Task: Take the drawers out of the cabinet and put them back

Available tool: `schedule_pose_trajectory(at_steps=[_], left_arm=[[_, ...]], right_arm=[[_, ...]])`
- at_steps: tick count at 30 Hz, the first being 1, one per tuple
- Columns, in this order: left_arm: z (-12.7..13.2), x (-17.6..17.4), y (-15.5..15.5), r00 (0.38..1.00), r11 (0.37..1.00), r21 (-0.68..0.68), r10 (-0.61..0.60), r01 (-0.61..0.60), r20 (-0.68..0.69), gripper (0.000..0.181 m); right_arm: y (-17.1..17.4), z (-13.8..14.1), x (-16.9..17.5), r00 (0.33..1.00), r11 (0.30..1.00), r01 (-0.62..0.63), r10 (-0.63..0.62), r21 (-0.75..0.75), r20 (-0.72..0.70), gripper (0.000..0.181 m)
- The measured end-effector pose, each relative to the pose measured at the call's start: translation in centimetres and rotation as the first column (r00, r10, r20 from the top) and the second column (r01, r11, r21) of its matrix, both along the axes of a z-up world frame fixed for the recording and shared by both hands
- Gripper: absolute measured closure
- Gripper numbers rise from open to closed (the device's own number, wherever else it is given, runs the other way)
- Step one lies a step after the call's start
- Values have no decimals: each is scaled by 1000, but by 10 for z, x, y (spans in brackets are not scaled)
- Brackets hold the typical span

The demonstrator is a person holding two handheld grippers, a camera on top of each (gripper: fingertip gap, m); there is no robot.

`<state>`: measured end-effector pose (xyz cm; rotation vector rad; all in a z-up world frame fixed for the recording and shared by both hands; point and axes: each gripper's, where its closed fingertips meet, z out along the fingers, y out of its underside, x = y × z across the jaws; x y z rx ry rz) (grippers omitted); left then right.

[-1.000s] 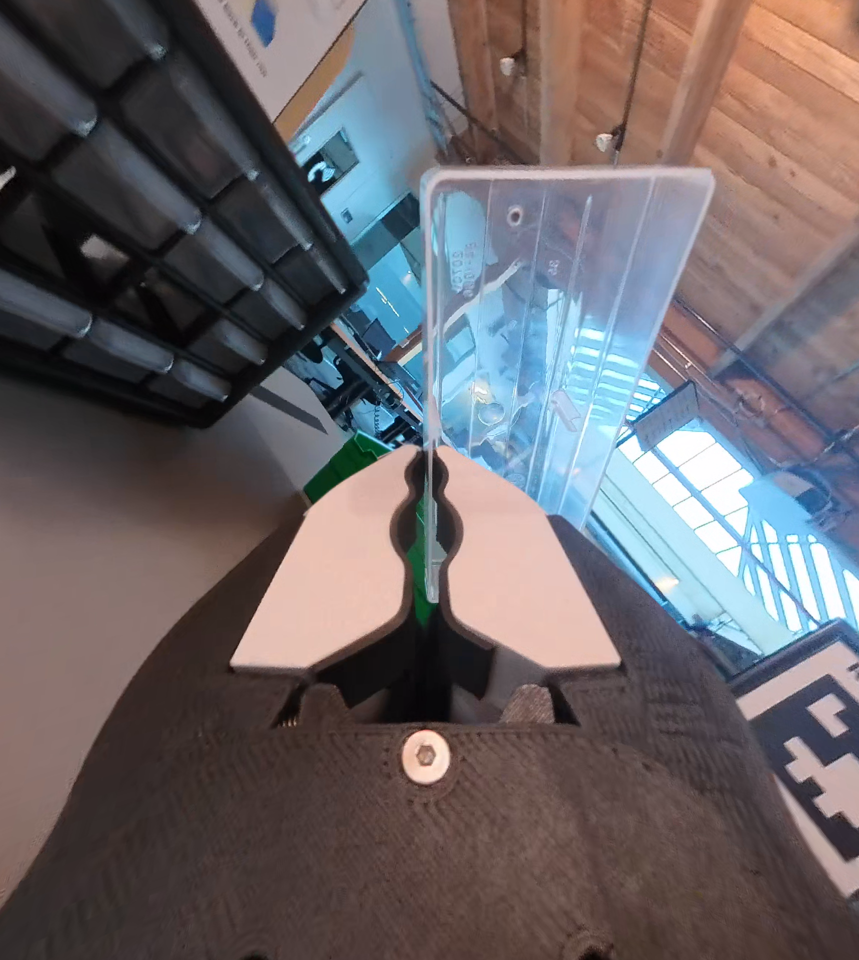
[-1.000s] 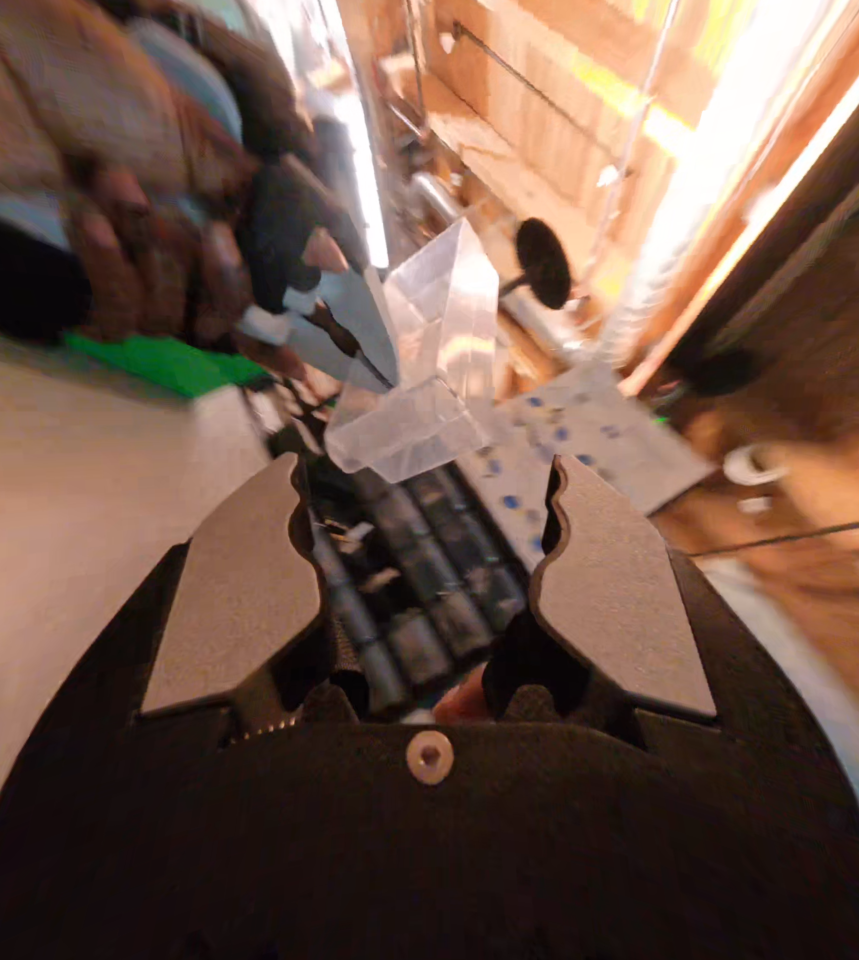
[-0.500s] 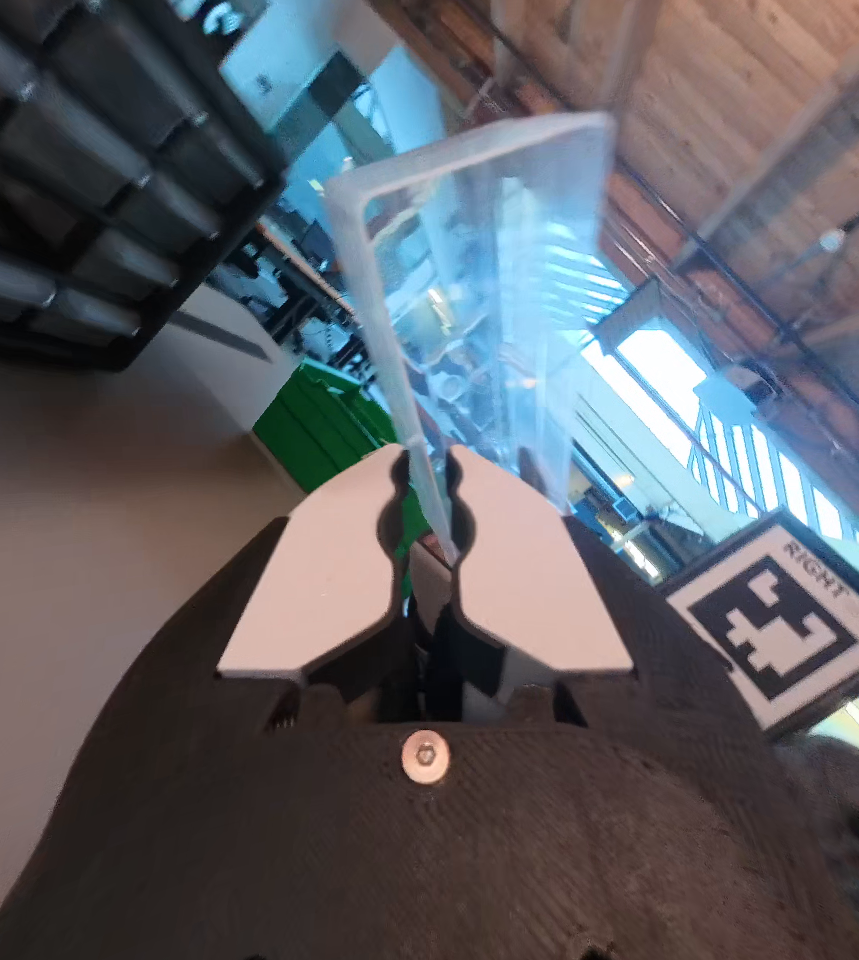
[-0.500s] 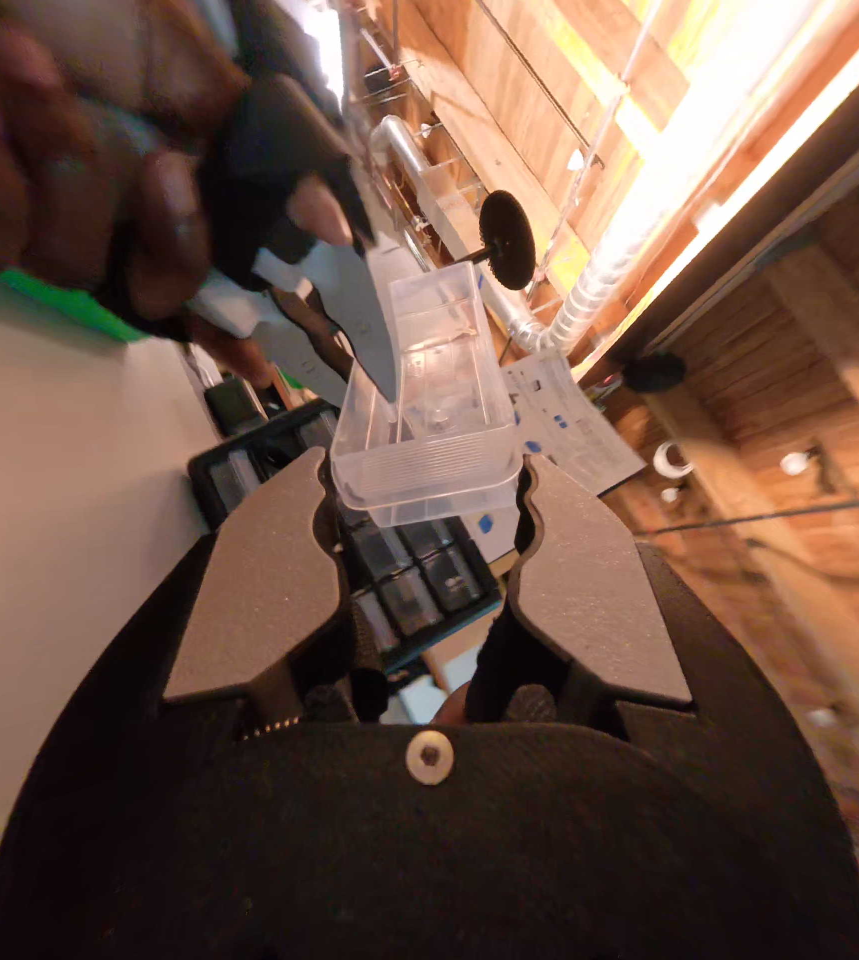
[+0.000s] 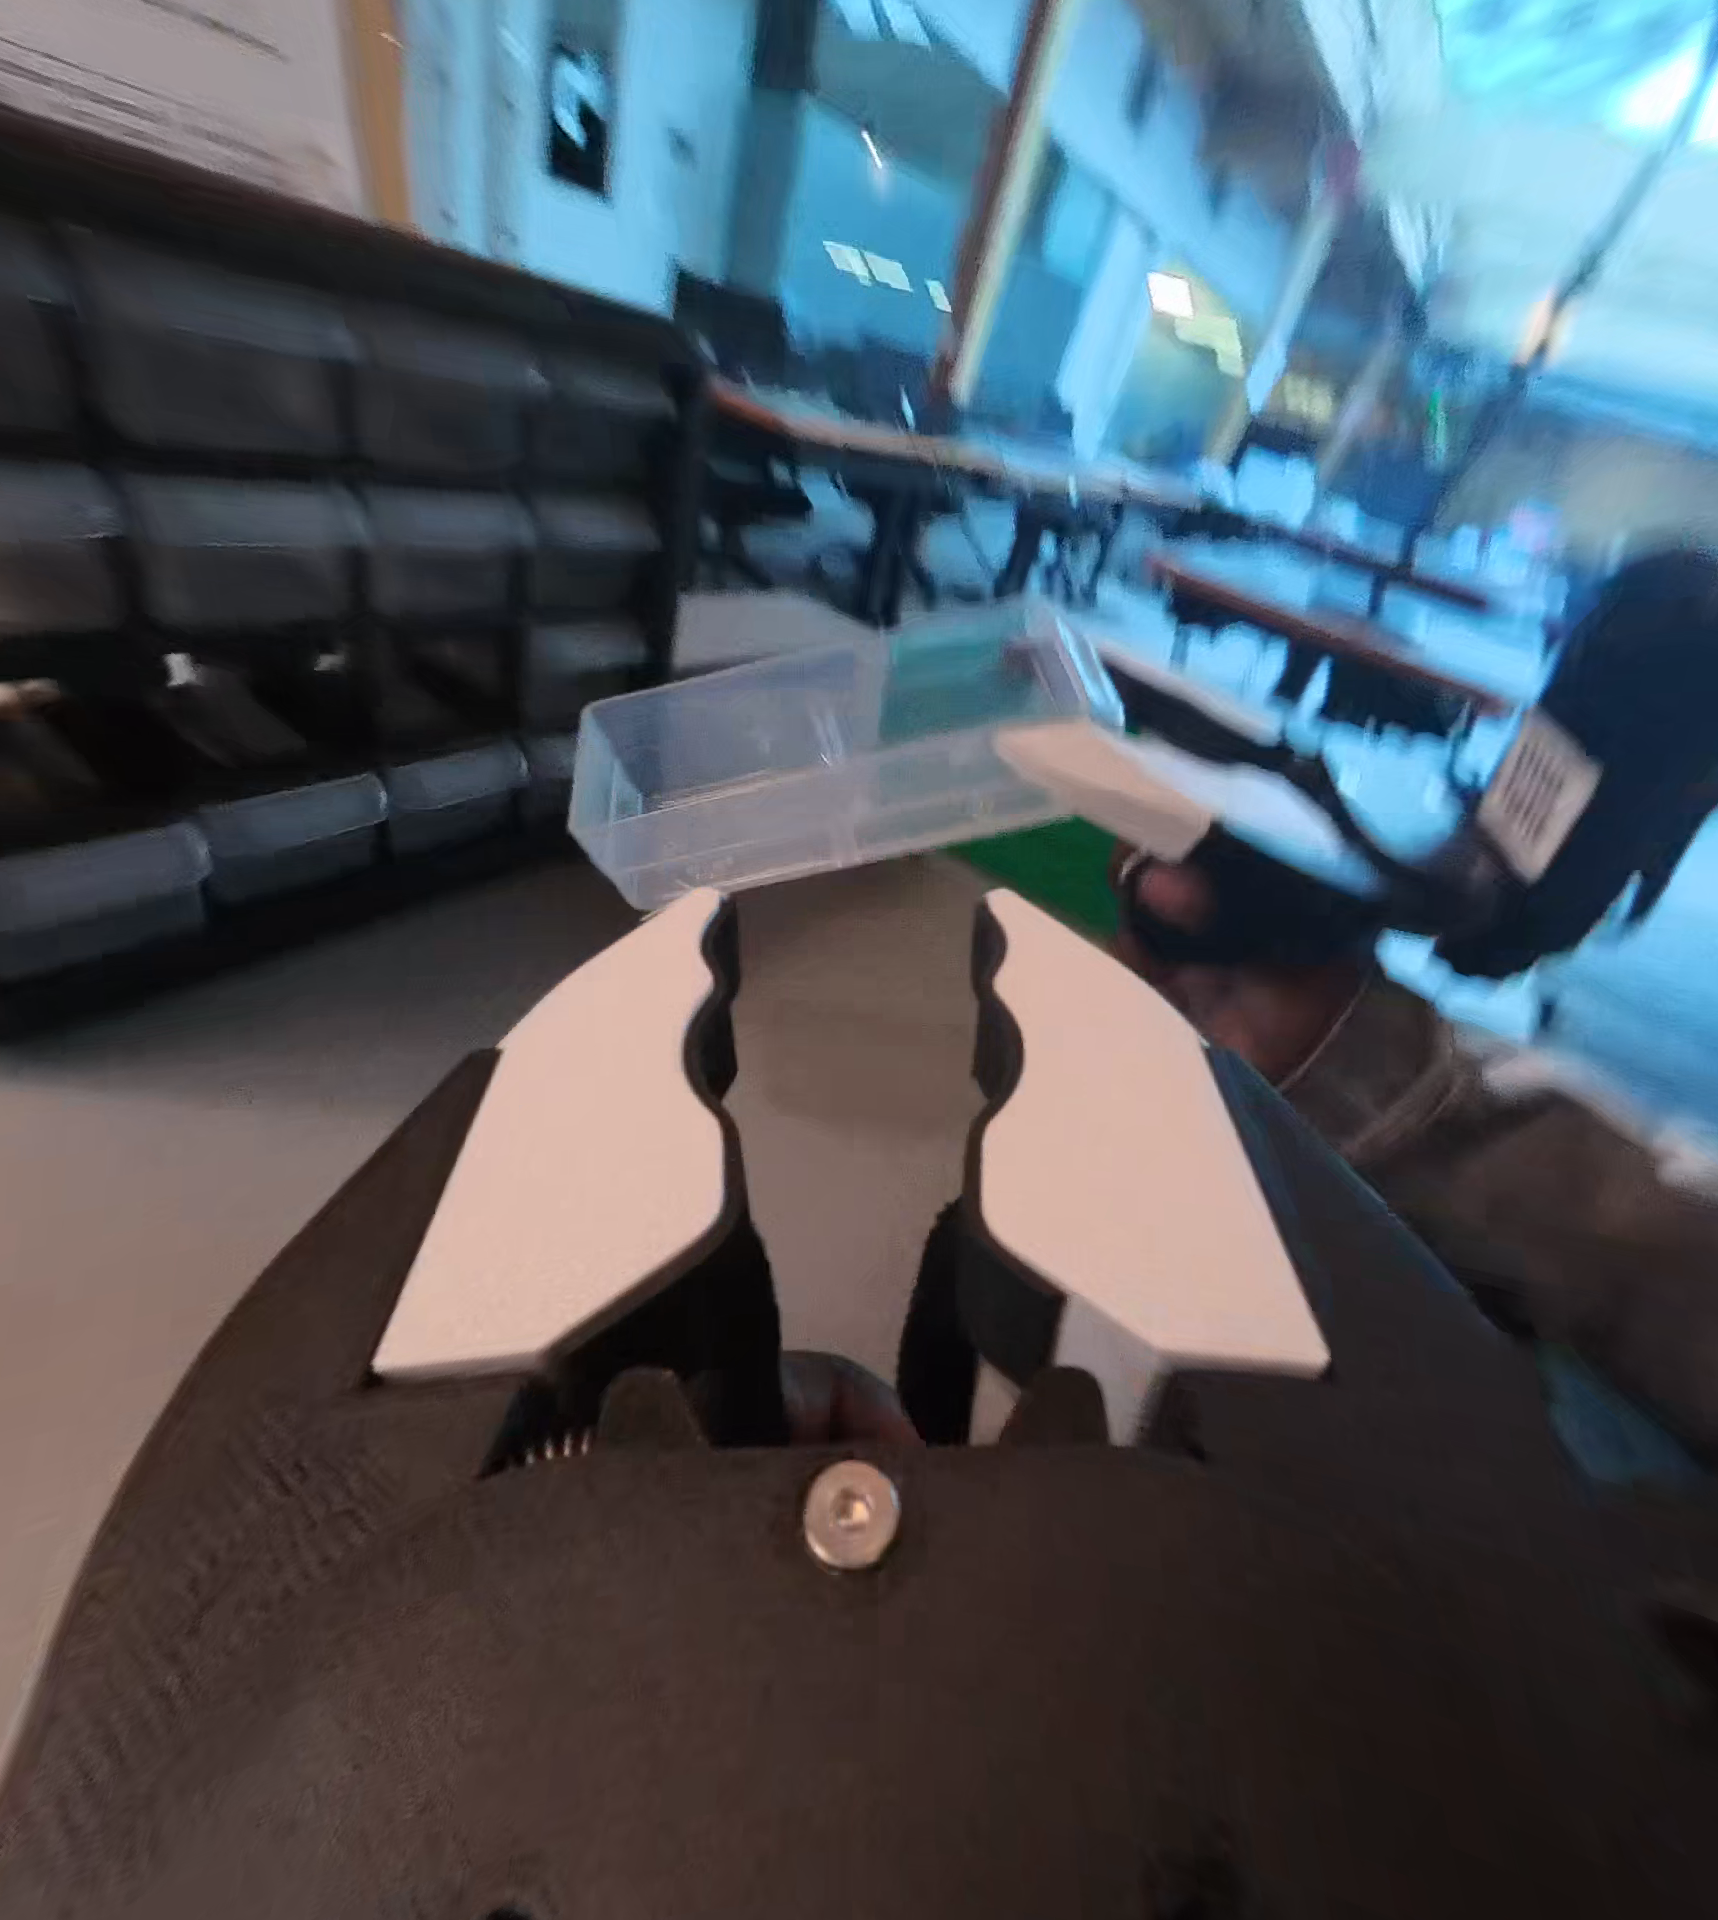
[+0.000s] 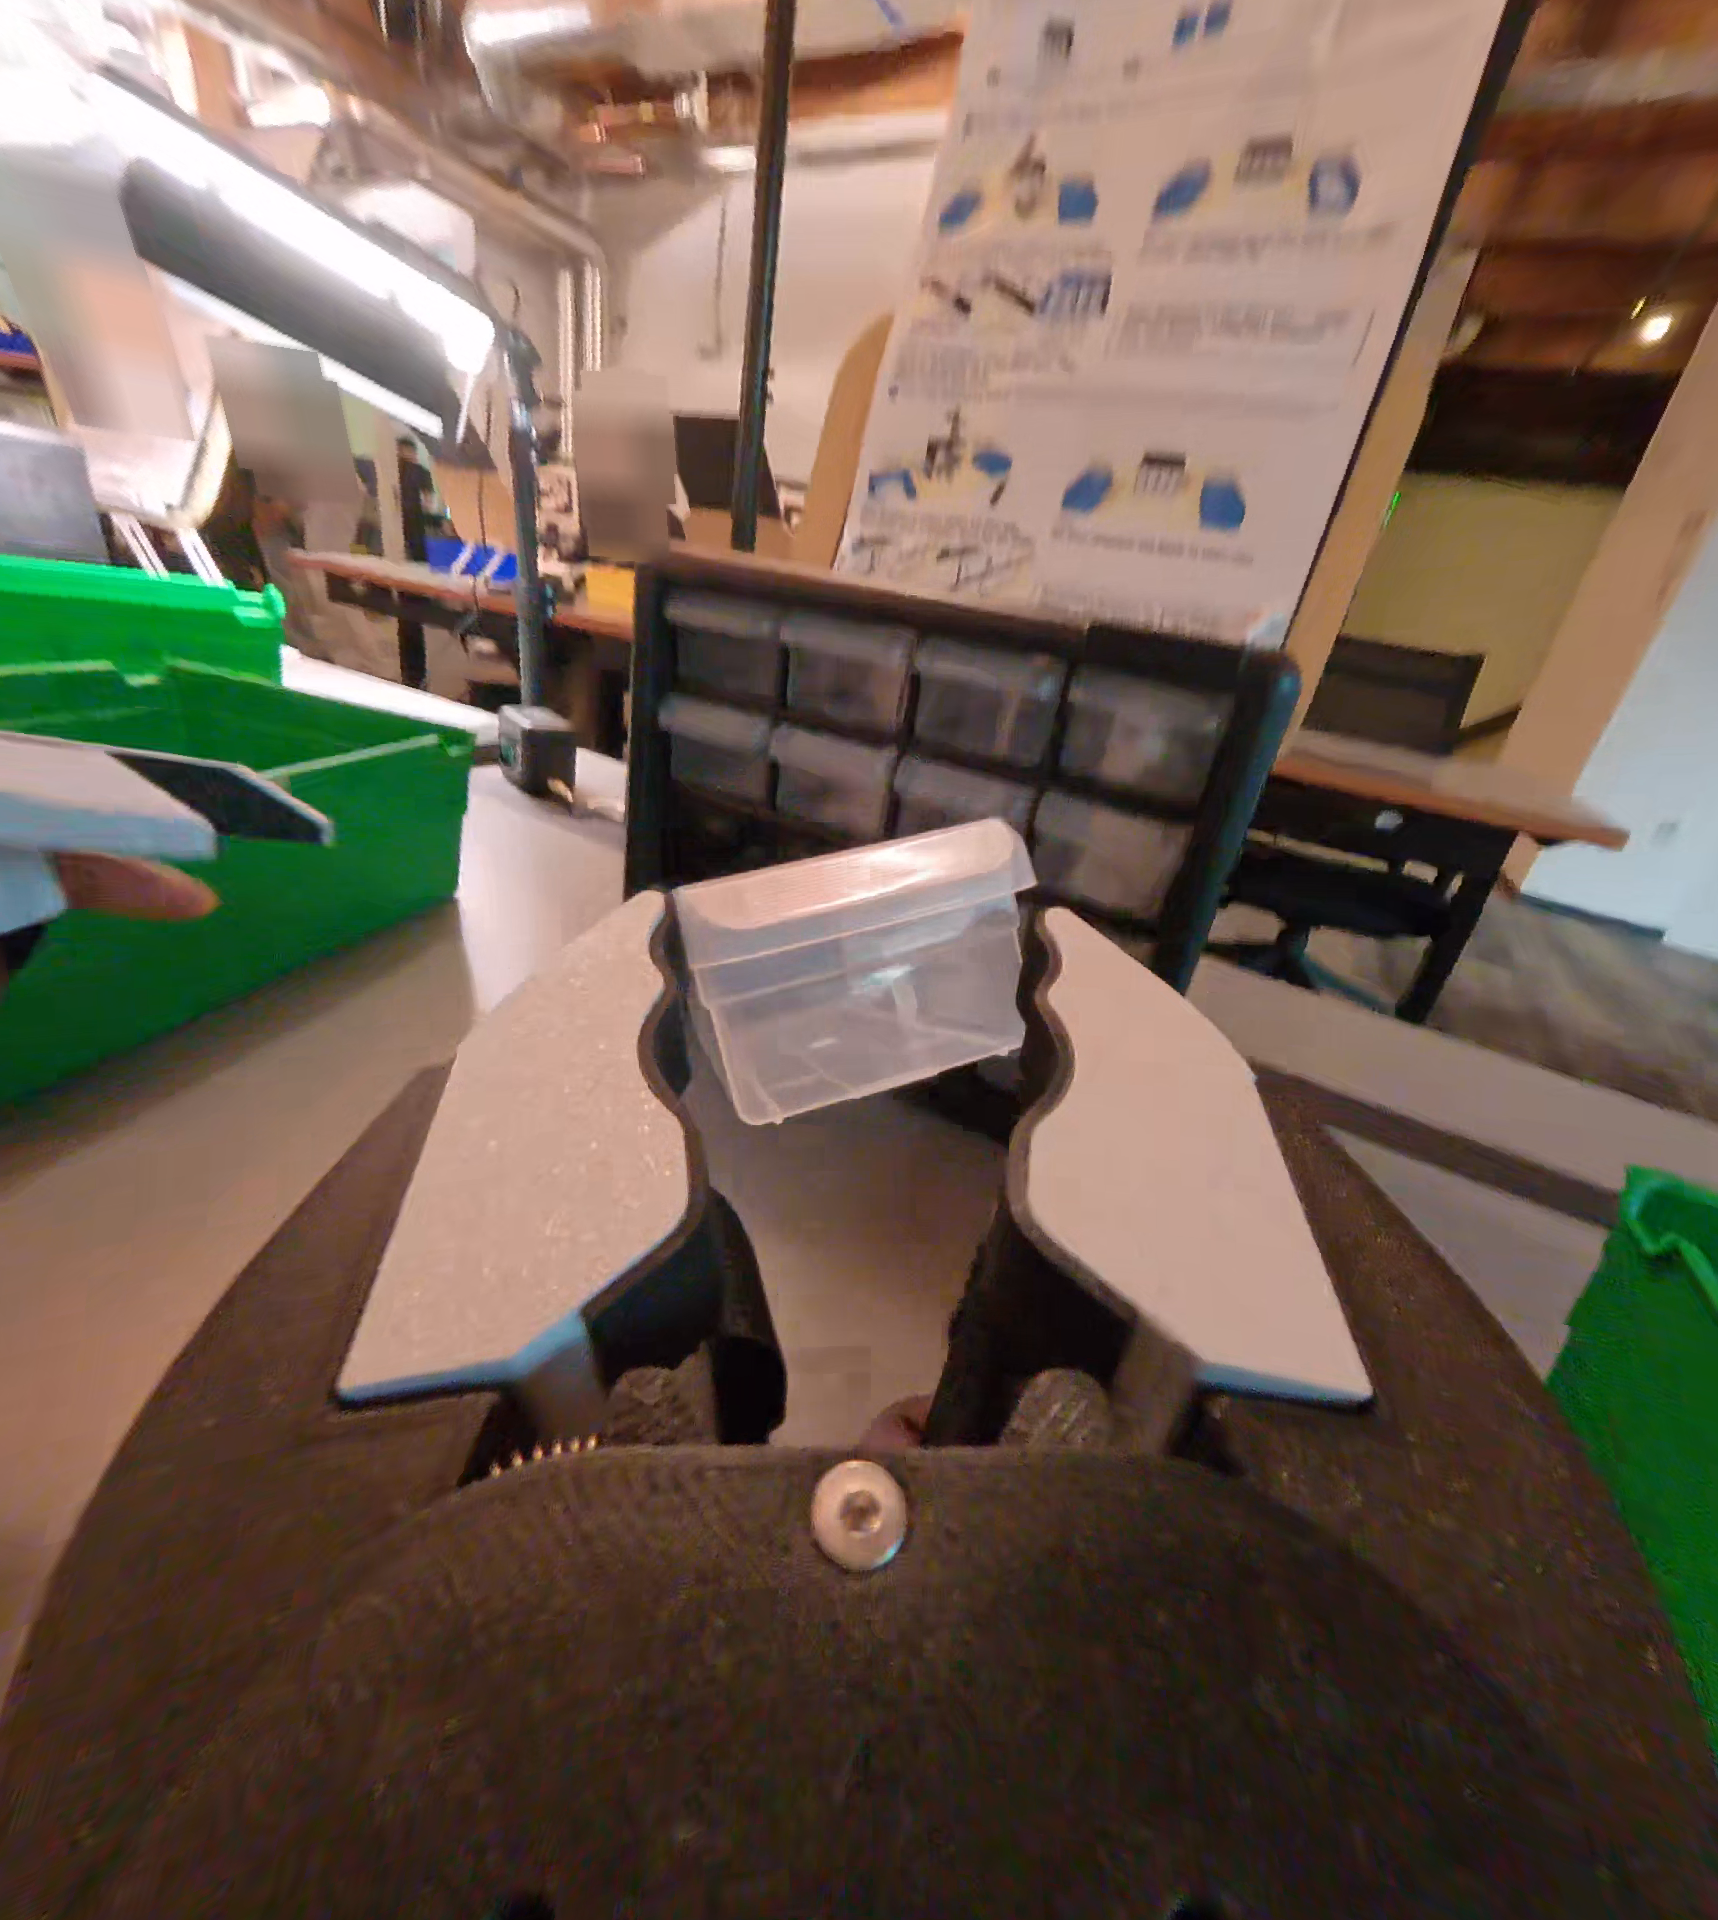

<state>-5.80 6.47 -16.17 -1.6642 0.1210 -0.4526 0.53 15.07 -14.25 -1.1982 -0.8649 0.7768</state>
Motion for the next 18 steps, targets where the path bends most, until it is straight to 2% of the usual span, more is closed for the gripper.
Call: schedule_pose_trajectory(at_steps=[1,2,4,5,6,8,9,11,12,13,14,16,18], left_arm=[[-10,1,7,987,1000,9,-5,6,-159,136],[-15,-1,13,935,998,57,39,-21,-352,131],[-12,7,19,731,982,189,113,23,-673,123],[-13,11,24,631,977,210,134,47,-764,121],[-15,12,31,573,976,212,148,46,-806,115],[-17,12,45,512,969,247,201,23,-835,108],[-16,8,52,439,955,295,262,7,-859,108],[-16,3,60,204,924,383,371,21,-906,109],[-17,3,61,108,913,406,399,47,-910,110],[-19,5,61,52,908,412,410,71,-911,118],[-21,6,60,32,909,408,406,88,-913,130],[-18,5,55,50,905,412,409,106,-911,133],[-8,5,47,67,891,428,423,152,-904,135]], right_arm=[[1,-6,-1,1000,1000,-2,3,-27,24,120],[1,-10,-1,999,998,-8,11,-57,38,120],[-2,-13,-2,998,994,-41,44,-99,36,120],[-4,-13,-3,998,992,-54,58,-117,30,120],[-6,-13,-4,997,988,-66,70,-137,23,120],[-9,-11,-5,996,977,-91,92,-195,-7,120],[-11,-10,-5,994,966,-111,107,-235,-30,120],[-16,-9,-6,988,939,-153,135,-309,-79,120],[-18,-10,-6,984,923,-173,150,-343,-94,120],[-21,-10,-7,980,905,-197,166,-377,-112,120],[-24,-10,-7,975,888,-218,181,-405,-130,120],[-30,-11,-6,971,884,-239,208,-402,-119,119],[-43,-8,-6,957,899,-287,282,-332,-64,119]])
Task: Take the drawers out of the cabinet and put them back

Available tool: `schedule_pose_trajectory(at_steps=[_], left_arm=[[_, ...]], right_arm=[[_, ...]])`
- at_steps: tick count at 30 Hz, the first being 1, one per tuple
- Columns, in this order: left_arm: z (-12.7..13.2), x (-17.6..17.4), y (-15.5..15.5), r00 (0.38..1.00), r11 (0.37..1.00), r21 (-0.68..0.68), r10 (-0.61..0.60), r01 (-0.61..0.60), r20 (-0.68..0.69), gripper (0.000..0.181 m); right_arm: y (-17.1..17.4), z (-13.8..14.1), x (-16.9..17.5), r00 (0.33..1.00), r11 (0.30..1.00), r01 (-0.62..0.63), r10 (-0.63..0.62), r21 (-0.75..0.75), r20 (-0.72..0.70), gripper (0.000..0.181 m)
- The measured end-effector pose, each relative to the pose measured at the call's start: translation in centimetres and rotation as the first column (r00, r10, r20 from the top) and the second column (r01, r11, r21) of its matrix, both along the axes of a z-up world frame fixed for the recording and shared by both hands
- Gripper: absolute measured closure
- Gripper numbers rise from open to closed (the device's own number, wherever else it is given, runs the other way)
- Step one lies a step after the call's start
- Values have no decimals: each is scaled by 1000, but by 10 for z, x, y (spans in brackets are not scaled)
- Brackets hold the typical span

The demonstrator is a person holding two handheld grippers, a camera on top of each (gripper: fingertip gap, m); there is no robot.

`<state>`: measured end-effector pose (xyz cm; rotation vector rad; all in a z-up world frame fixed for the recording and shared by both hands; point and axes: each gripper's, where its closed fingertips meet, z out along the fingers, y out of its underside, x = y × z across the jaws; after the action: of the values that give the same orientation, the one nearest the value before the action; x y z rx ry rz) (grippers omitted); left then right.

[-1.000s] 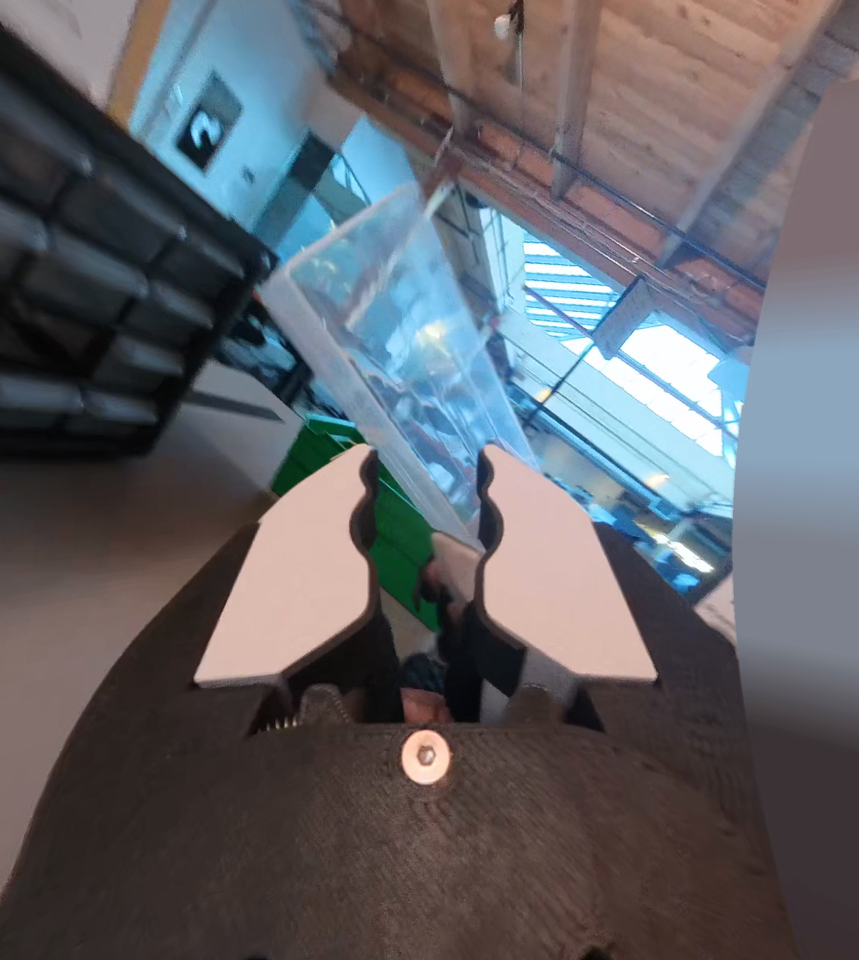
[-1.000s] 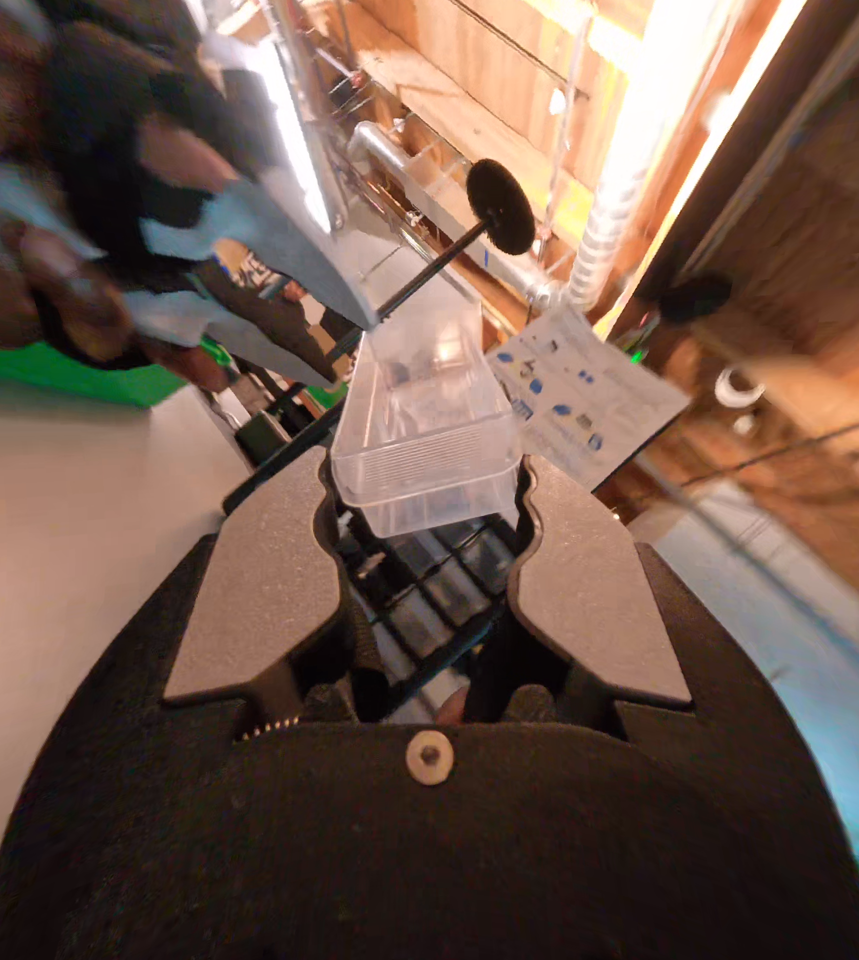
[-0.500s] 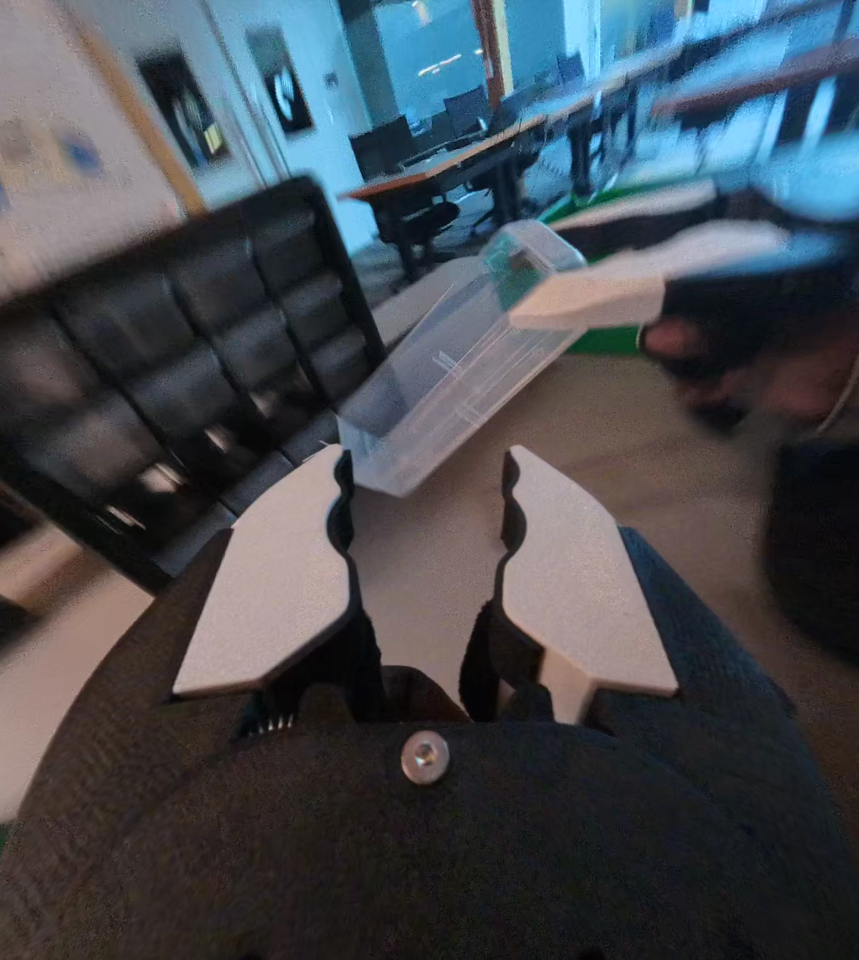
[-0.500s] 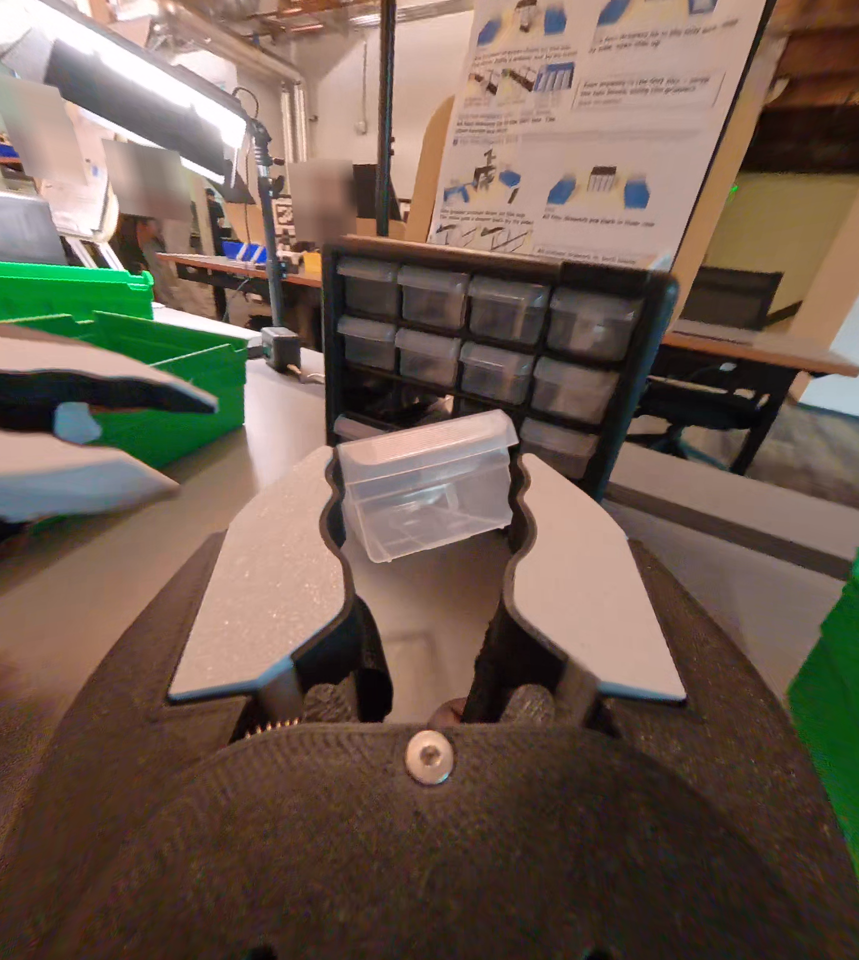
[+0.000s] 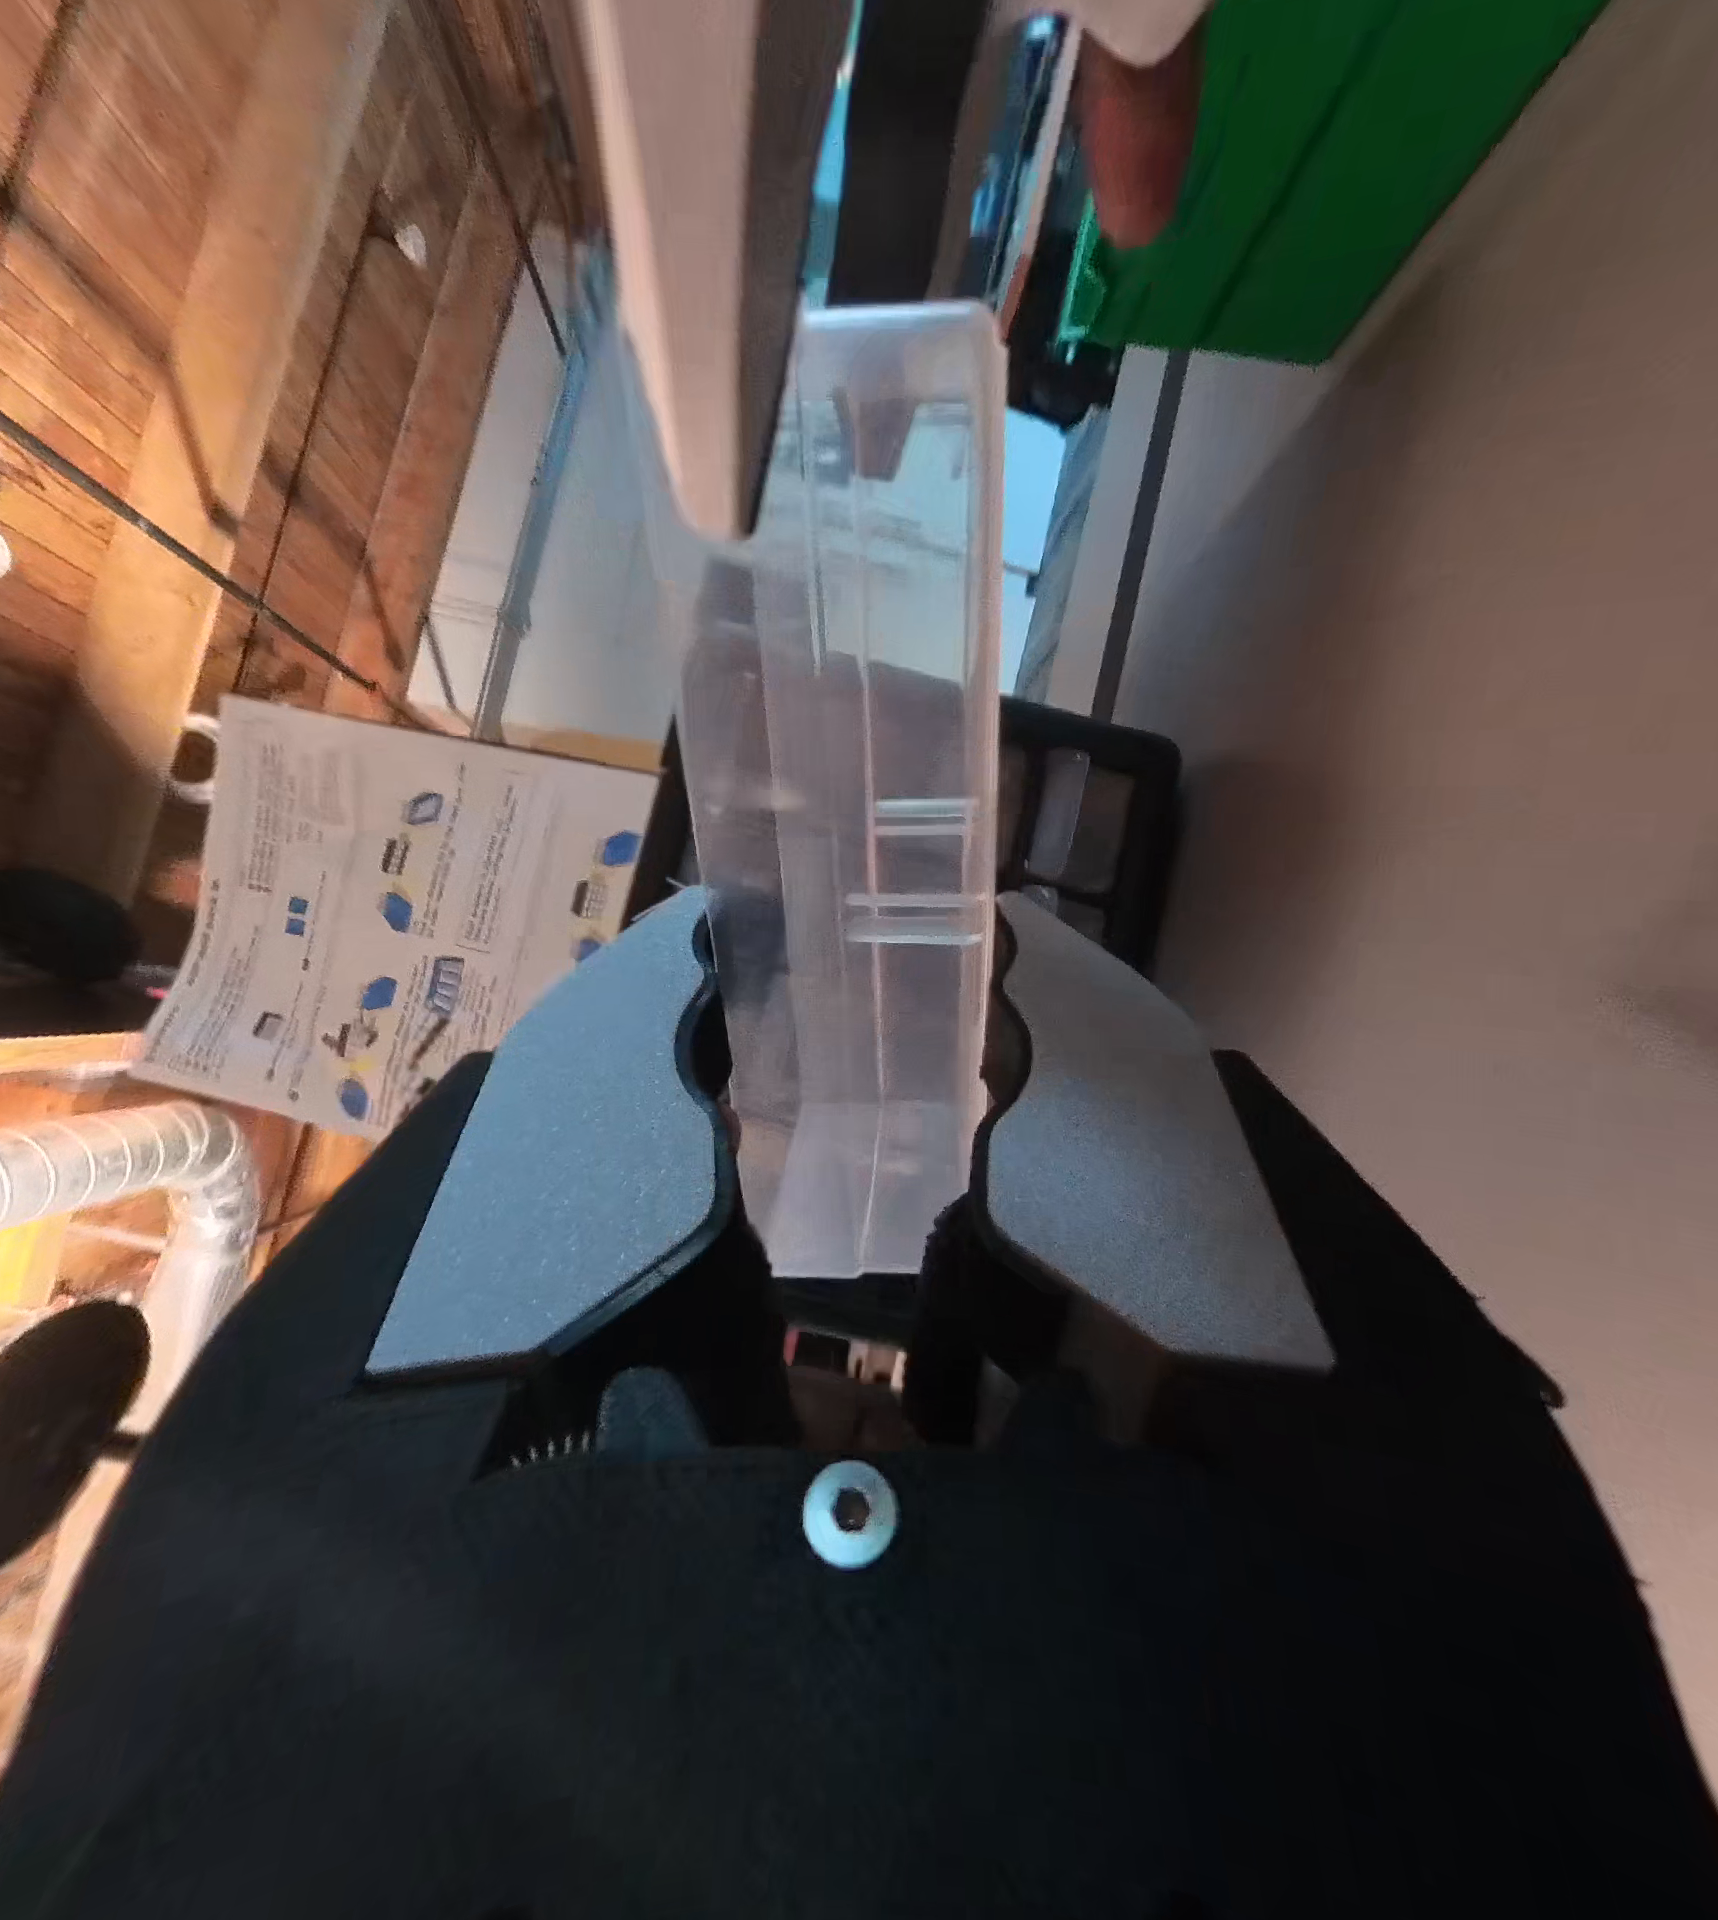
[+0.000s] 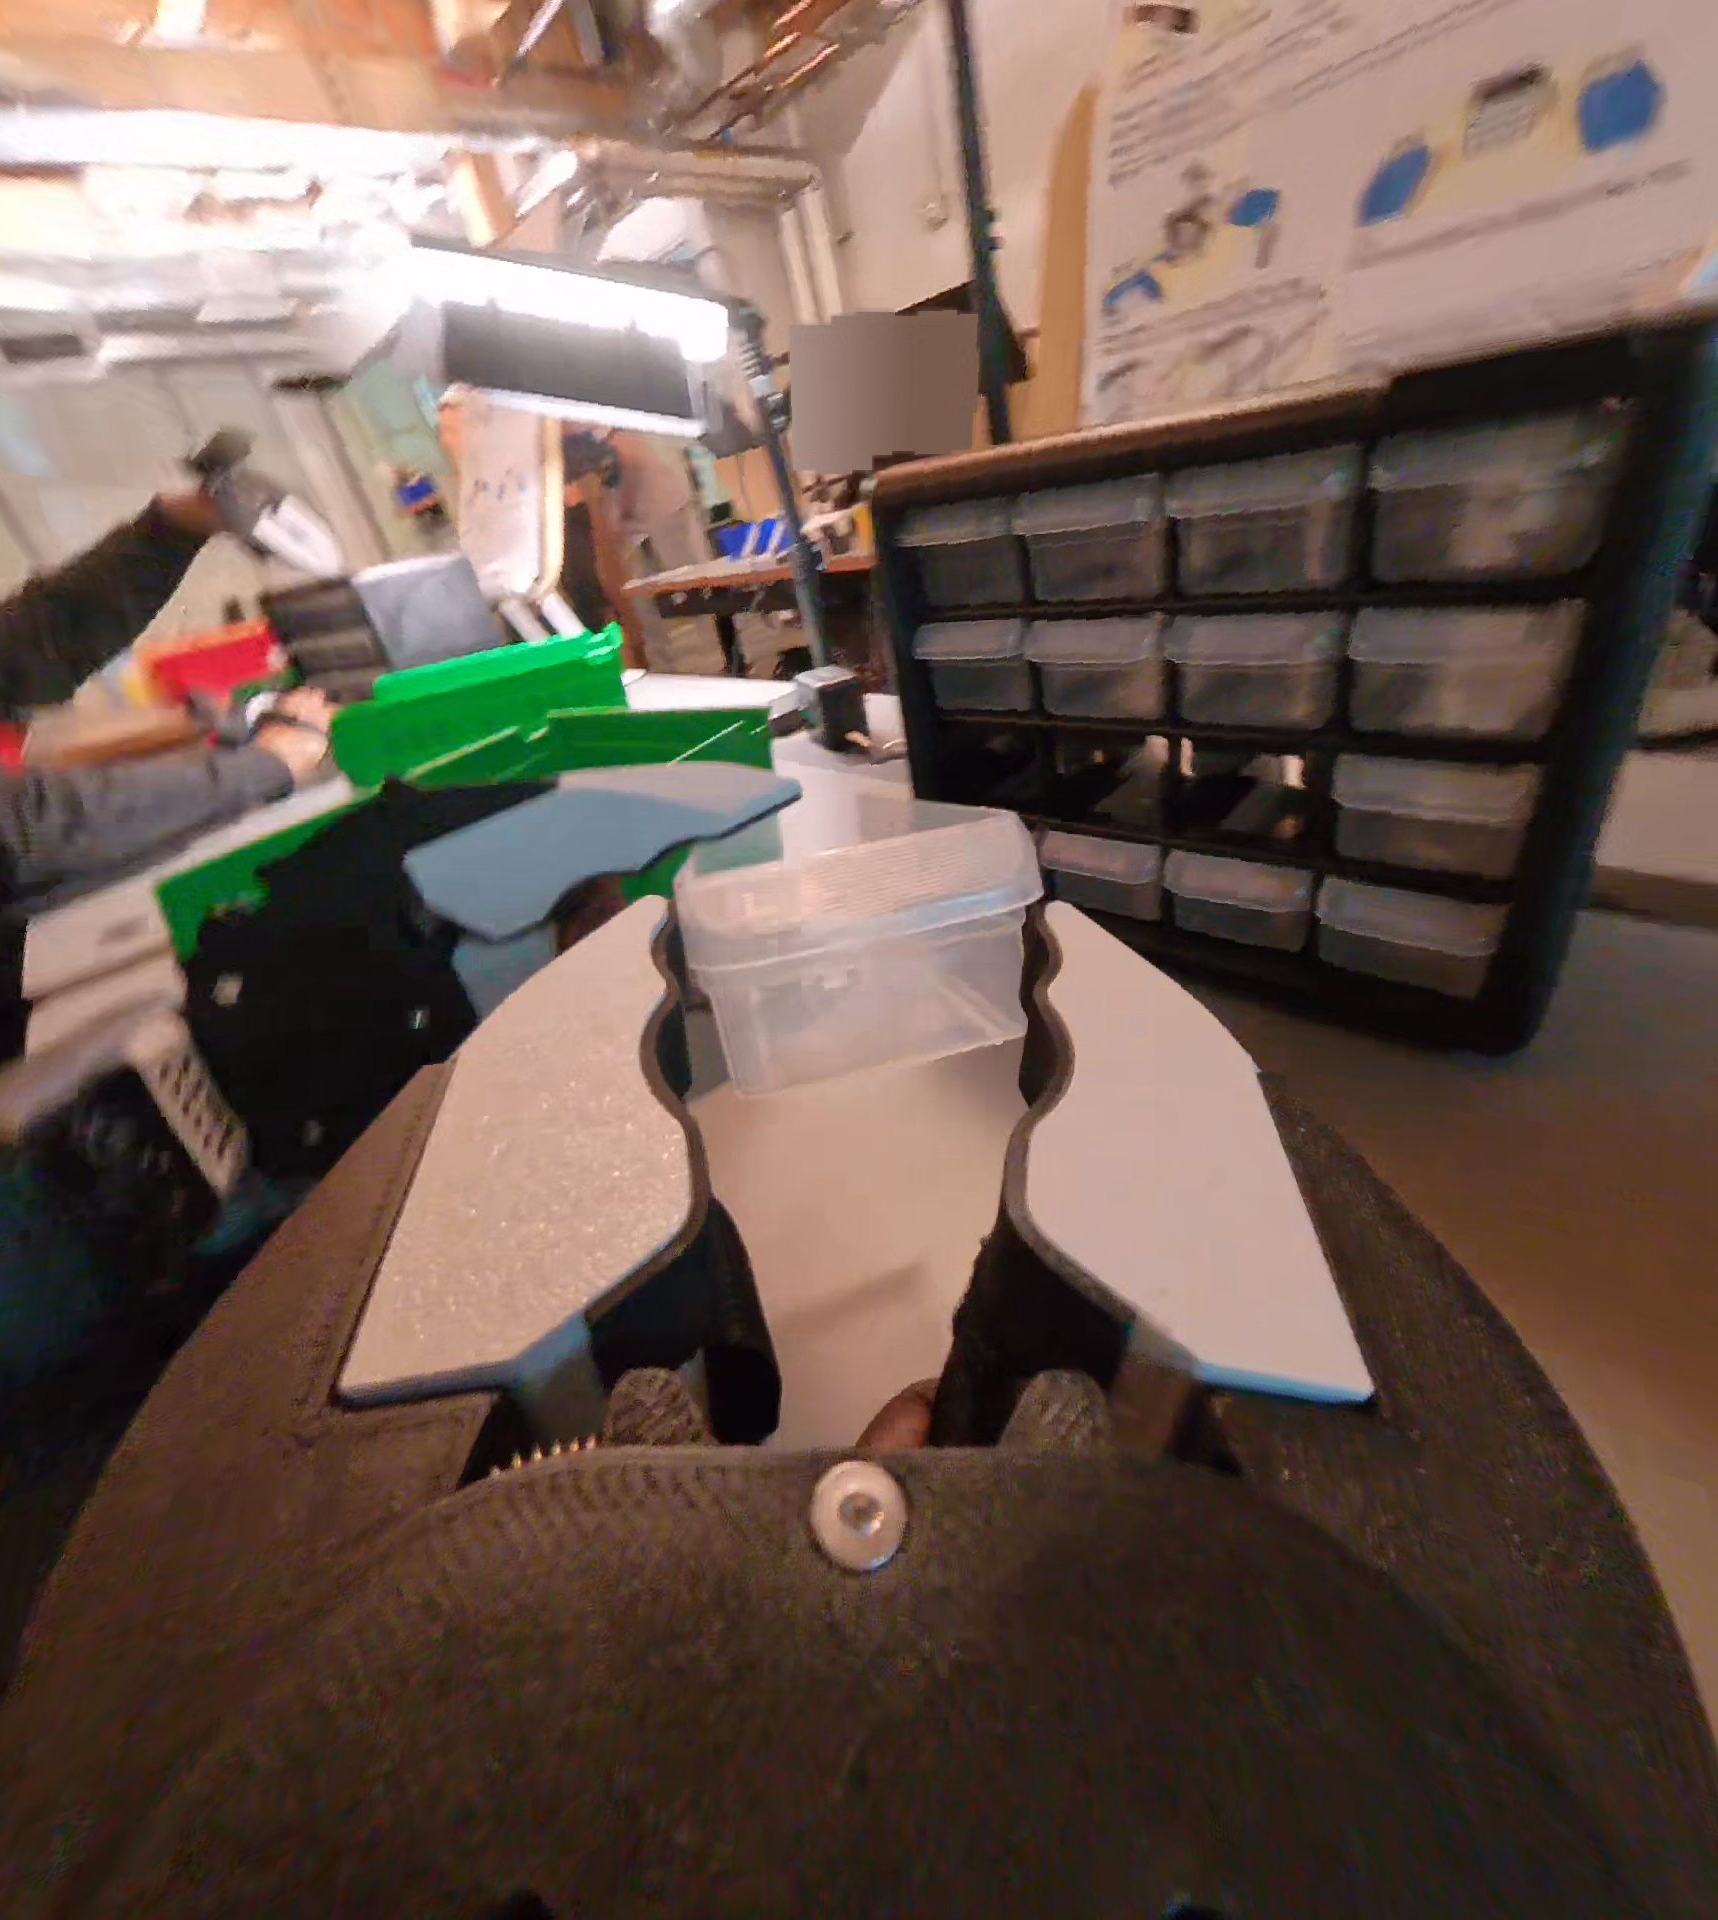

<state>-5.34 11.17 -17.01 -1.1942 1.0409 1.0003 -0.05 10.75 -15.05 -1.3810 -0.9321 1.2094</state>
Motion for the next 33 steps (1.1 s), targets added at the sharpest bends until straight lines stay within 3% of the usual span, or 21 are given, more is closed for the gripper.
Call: schedule_pose_trajectory(at_steps=[2,4,5,6,8,10,11,12,13,15,17,20,21,25,28,31,33], left_arm=[[8,2,-11,995,996,-25,-89,91,53,135],[10,1,-23,983,982,-79,-165,171,78,135],[11,0,-27,979,975,-103,-187,194,76,135],[8,1,-31,972,962,-144,-223,231,72,135],[6,4,-37,956,939,-185,-276,290,98,135],[6,9,-40,942,922,-199,-316,333,112,135],[6,11,-41,939,918,-200,-325,342,113,135],[5,11,-41,940,918,-204,-325,341,109,135],[6,9,-41,943,925,-191,-312,329,115,135],[6,4,-39,942,932,-192,-268,307,201,134],[13,-8,-35,906,956,-153,-175,250,386,126],[18,-29,-32,683,982,-76,-66,175,727,101],[15,-34,-32,672,988,-68,-42,136,740,99],[13,-37,-34,772,994,-73,-20,86,635,99],[-1,-38,-30,836,991,-117,9,66,548,97],[-4,-40,-29,825,988,-135,14,75,565,97],[14,-48,-31,771,992,-102,3,80,636,101]], right_arm=[[-21,8,5,991,978,-127,119,165,58,111],[-29,13,14,979,903,-164,98,398,181,89],[-30,17,18,971,803,-163,27,573,239,88],[-32,21,21,959,649,-175,-60,740,279,89],[-45,19,18,921,350,-284,-158,893,355,96],[-56,10,10,875,212,-407,-187,889,446,100],[-59,6,6,859,162,-447,-198,880,473,109],[-61,6,4,856,107,-462,-207,881,474,129],[-62,9,2,866,65,-449,-215,891,452,135],[-55,9,-1,845,104,-461,-250,881,472,135],[-47,12,-4,847,113,-431,-291,895,445,136],[-31,18,-13,849,144,-358,-362,923,385,136],[-27,16,-17,845,152,-355,-369,922,386,136],[-15,4,-34,824,73,-368,-435,927,362,136],[-12,-4,-31,814,100,-400,-417,911,404,137],[8,3,-20,774,140,-367,-502,920,385,136],[25,3,-12,732,189,-337,-563,922,383,136]])
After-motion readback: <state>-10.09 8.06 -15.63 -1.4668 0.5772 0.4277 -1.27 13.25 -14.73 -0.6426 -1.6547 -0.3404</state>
